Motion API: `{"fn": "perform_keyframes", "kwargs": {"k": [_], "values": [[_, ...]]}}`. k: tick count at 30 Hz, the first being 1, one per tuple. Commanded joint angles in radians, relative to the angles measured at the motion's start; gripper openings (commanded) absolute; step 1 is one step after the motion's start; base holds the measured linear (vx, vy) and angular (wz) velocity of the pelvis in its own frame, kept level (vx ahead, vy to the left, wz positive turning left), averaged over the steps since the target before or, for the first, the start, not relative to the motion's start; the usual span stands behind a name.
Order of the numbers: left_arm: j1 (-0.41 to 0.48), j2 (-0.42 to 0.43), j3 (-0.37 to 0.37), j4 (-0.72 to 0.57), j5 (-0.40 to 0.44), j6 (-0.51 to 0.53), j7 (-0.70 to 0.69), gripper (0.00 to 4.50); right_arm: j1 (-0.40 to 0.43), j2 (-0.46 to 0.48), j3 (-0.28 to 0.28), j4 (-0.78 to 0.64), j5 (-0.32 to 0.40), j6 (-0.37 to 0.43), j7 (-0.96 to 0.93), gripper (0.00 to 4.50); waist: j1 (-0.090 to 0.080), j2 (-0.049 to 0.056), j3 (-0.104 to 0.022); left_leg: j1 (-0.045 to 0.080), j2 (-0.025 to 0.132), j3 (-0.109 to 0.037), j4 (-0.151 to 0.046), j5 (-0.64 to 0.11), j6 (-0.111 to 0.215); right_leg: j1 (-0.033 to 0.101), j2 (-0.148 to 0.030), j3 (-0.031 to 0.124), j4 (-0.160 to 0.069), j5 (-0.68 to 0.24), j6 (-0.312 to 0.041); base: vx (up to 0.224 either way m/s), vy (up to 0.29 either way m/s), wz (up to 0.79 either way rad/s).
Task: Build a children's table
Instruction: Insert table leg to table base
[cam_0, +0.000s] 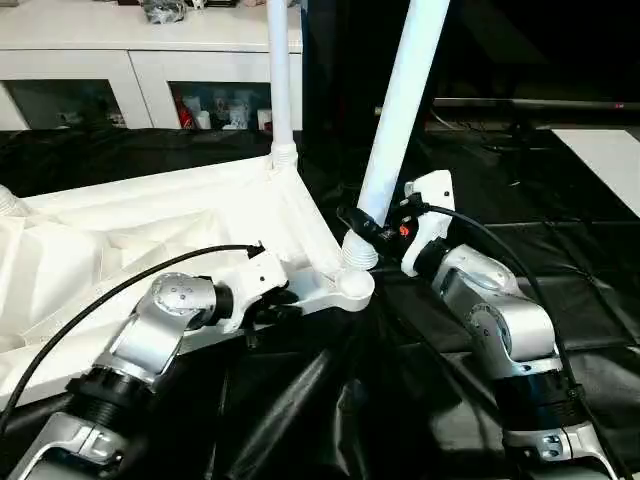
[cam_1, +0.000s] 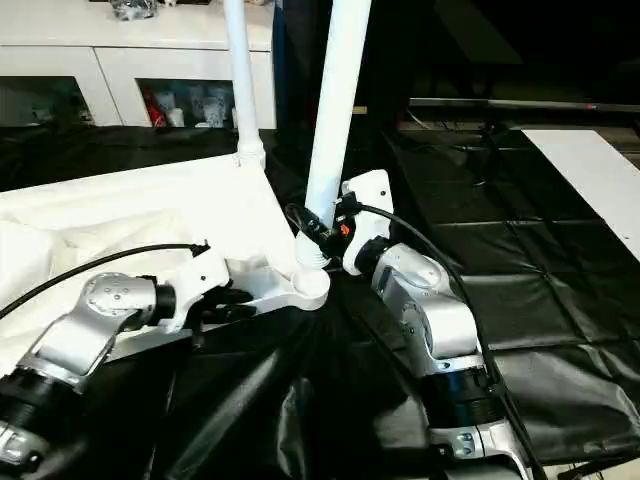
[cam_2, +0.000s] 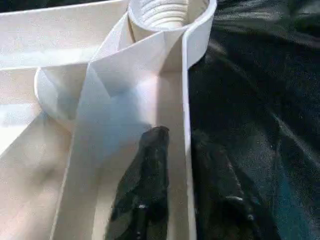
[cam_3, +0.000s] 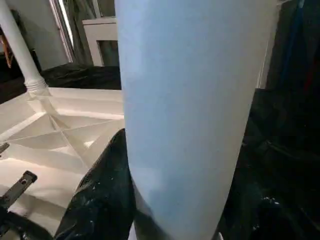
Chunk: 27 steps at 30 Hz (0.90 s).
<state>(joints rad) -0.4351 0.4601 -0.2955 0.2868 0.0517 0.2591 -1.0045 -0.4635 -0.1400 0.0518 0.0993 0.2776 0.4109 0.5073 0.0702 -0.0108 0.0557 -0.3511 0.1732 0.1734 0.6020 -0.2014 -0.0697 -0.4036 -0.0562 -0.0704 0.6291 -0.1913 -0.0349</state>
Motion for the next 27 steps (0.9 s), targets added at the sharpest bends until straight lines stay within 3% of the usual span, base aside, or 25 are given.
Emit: {"fn": "perform_keyframes", "kwargs": {"k": [1,7,15,27], "values": [[0.010,0.001,-0.015,0.008,0.002,0.019,0.006,0.54,0.011,-0.014,0.020,-0.019,0.000,0.002,0.019,1.85,0.003,0.008,-0.062,-0.001,0.052,-0.022,-0.075,-0.155,0.006,0.056,-0.089,0.064,-0.086,-0.227,-0.152,0.000,0.000,0.00],[0.005,-0.016,-0.020,0.015,-0.001,0.022,0.003,0.05,0.028,-0.051,0.051,-0.036,-0.002,0.048,0.067,1.85,0.005,0.008,-0.059,-0.001,0.051,-0.022,-0.075,-0.177,0.007,0.056,-0.091,0.064,-0.094,-0.280,-0.140,0.000,0.000,0.00],[-0.004,-0.016,-0.023,0.028,-0.002,0.012,-0.006,0.00,0.021,-0.090,0.057,-0.021,-0.001,0.080,0.094,1.85,0.009,0.009,-0.062,-0.001,0.052,-0.022,-0.073,-0.159,0.008,0.056,-0.090,0.064,-0.090,-0.240,-0.148,0.000,0.000,0.00],[-0.013,-0.017,-0.021,0.043,-0.005,0.007,-0.009,0.00,-0.013,-0.053,0.042,0.085,0.012,0.067,0.095,1.85,0.010,0.008,-0.060,0.001,0.053,-0.022,-0.075,-0.171,0.005,0.053,-0.091,0.063,-0.093,-0.280,-0.146,0.000,0.000,0.00]]}}
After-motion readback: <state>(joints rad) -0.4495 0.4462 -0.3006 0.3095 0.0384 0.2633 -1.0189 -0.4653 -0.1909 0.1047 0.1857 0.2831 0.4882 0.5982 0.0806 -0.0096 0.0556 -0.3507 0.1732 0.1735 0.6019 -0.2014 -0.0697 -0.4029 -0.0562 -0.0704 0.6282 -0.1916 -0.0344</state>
